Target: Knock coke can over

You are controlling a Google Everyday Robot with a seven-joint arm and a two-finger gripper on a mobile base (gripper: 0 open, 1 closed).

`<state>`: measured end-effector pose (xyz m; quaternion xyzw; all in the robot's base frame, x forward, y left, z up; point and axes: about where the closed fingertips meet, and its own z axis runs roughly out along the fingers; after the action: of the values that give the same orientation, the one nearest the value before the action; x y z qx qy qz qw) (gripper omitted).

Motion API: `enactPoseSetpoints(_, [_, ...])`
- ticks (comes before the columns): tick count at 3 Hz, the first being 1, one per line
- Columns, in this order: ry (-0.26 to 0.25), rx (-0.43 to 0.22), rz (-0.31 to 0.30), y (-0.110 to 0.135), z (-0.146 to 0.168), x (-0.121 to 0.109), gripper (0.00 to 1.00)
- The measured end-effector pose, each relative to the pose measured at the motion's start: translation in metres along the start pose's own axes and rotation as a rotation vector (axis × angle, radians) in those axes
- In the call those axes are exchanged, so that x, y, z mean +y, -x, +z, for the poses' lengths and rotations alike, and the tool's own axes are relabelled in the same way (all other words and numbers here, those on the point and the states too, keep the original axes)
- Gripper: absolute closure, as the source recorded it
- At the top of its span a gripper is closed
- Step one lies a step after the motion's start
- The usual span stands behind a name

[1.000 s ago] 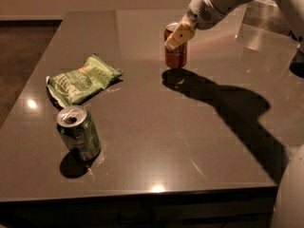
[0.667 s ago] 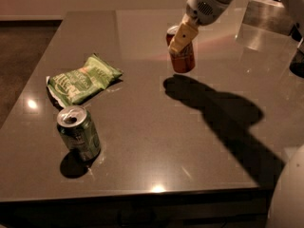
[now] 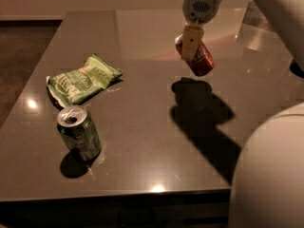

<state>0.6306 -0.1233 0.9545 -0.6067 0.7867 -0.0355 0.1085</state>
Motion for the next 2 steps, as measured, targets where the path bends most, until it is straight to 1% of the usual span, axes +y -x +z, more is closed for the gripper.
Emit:
enactPoseSetpoints(1, [0.02, 0.067, -0.129, 0.006, 0.017, 0.0, 0.54])
enactPoseSetpoints(2, [0.062, 0.129, -0.31, 0.005, 0.033, 0.01, 0.23])
